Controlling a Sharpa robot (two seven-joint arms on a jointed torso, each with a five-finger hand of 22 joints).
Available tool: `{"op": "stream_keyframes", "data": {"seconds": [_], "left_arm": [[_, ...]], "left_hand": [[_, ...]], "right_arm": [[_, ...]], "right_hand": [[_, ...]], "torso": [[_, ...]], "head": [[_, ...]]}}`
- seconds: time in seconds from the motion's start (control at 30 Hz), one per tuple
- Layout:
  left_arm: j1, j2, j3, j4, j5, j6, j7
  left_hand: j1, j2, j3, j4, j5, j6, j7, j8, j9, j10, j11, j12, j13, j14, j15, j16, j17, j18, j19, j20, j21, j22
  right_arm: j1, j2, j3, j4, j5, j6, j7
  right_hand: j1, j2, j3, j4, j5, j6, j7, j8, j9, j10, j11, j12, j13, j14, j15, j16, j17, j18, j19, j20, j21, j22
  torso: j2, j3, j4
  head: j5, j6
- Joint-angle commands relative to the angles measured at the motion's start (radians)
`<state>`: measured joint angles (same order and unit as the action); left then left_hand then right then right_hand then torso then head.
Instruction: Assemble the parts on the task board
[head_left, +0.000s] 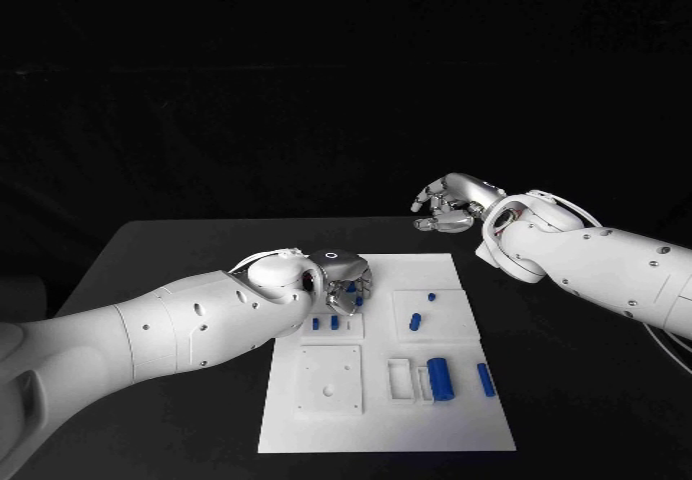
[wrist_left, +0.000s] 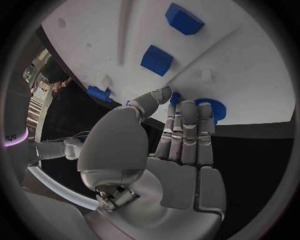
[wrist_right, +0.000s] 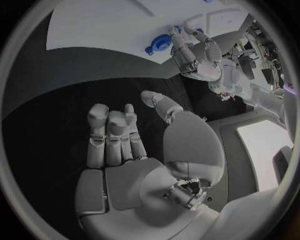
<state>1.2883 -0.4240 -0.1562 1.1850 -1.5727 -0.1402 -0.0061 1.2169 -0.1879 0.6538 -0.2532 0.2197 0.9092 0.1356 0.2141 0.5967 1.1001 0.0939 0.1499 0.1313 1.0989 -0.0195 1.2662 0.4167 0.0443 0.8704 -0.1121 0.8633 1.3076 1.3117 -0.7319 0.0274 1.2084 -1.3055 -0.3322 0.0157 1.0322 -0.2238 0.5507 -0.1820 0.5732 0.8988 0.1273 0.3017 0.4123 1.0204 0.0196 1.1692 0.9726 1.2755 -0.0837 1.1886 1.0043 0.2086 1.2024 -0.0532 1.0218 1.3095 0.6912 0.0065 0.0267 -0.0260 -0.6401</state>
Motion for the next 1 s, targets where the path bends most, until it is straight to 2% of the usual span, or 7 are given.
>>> {"op": "stream_keyframes", "data": {"seconds": [0.03, 0.27, 0.47, 0.67, 1.0], "left_arm": [[-0.005, 0.004, -0.002, -0.007, -0.007, 0.016, -0.004], [-0.006, 0.004, -0.003, -0.011, -0.002, 0.019, -0.010], [-0.007, 0.006, -0.003, -0.011, -0.001, 0.033, -0.017], [-0.007, 0.006, -0.004, -0.015, -0.001, 0.041, -0.030], [-0.008, 0.008, -0.004, -0.019, -0.001, 0.049, -0.034]], "left_hand": [[0.001, 0.013, -0.004, 0.005, -0.008, 0.002, 0.002, 0.000, -0.002, 0.008, -0.001, -0.006, -0.001, 0.003, -0.001, 0.007, 0.003, 0.035, 0.000, -0.005, 0.007, 0.020], [-0.006, 0.021, -0.008, 0.012, -0.021, 0.011, 0.002, 0.005, -0.004, 0.034, -0.007, 0.001, 0.003, 0.006, -0.006, 0.019, 0.008, 0.036, 0.006, -0.009, 0.012, 0.020], [-0.012, 0.027, -0.015, 0.021, -0.086, 0.022, 0.006, 0.011, -0.009, 0.061, -0.015, 0.024, 0.012, 0.012, -0.014, 0.036, 0.015, 0.035, 0.014, -0.016, 0.017, 0.019], [-0.014, 0.034, -0.015, 0.027, -0.106, 0.031, 0.005, 0.016, -0.011, 0.069, -0.017, 0.034, 0.016, 0.014, -0.016, 0.043, 0.018, 0.035, 0.017, -0.019, 0.018, 0.018], [-0.014, 0.051, -0.014, 0.033, -0.119, 0.052, -0.003, 0.028, -0.012, 0.087, -0.024, 0.053, 0.023, 0.024, -0.022, 0.051, 0.019, 0.035, 0.025, -0.024, 0.020, 0.017]], "right_arm": [[0.000, 0.001, 0.000, 0.002, -0.002, 0.004, 0.011], [0.000, 0.000, 0.000, 0.002, -0.001, 0.002, 0.012], [0.000, 0.001, 0.000, 0.001, -0.001, 0.003, 0.013], [0.000, 0.002, 0.000, 0.001, -0.001, 0.004, 0.013], [0.000, 0.002, 0.000, 0.000, -0.001, 0.005, 0.013]], "right_hand": [[-0.003, 0.003, 0.000, -0.003, 0.005, 0.000, 0.010, -0.006, -0.001, -0.003, 0.004, 0.004, -0.001, -0.001, -0.002, -0.006, -0.001, 0.053, -0.002, -0.007, -0.004, 0.015], [-0.003, 0.004, 0.000, -0.003, 0.005, 0.000, 0.010, -0.006, -0.001, -0.003, 0.004, 0.004, -0.001, -0.001, -0.002, -0.006, -0.001, 0.053, -0.001, -0.007, -0.004, 0.015], [-0.003, 0.004, 0.000, -0.003, 0.005, 0.001, 0.010, -0.006, -0.001, -0.002, 0.004, 0.004, -0.001, 0.000, -0.003, -0.006, 0.000, 0.053, -0.001, -0.007, -0.004, 0.015], [-0.003, 0.004, 0.000, -0.003, 0.005, 0.001, 0.010, -0.006, -0.001, -0.002, 0.004, 0.004, -0.001, 0.000, -0.003, -0.005, 0.000, 0.053, -0.001, -0.007, -0.004, 0.015], [-0.003, 0.004, 0.000, -0.003, 0.005, 0.001, 0.010, -0.005, 0.000, -0.002, 0.004, 0.004, -0.002, 0.000, -0.003, -0.005, 0.000, 0.053, -0.001, -0.007, -0.004, 0.015]], "torso": [[0.000, 0.0004, -0.0005], [0.000, 0.0016, 0.0001], [0.000, 0.0010, 0.0002], [0.000, 0.0010, -0.0002], [0.000, 0.0006, -0.0001]], "head": [[0.001, -0.001], [-0.001, -0.003], [-0.001, -0.004], [0.000, -0.004], [-0.001, -0.006]]}}
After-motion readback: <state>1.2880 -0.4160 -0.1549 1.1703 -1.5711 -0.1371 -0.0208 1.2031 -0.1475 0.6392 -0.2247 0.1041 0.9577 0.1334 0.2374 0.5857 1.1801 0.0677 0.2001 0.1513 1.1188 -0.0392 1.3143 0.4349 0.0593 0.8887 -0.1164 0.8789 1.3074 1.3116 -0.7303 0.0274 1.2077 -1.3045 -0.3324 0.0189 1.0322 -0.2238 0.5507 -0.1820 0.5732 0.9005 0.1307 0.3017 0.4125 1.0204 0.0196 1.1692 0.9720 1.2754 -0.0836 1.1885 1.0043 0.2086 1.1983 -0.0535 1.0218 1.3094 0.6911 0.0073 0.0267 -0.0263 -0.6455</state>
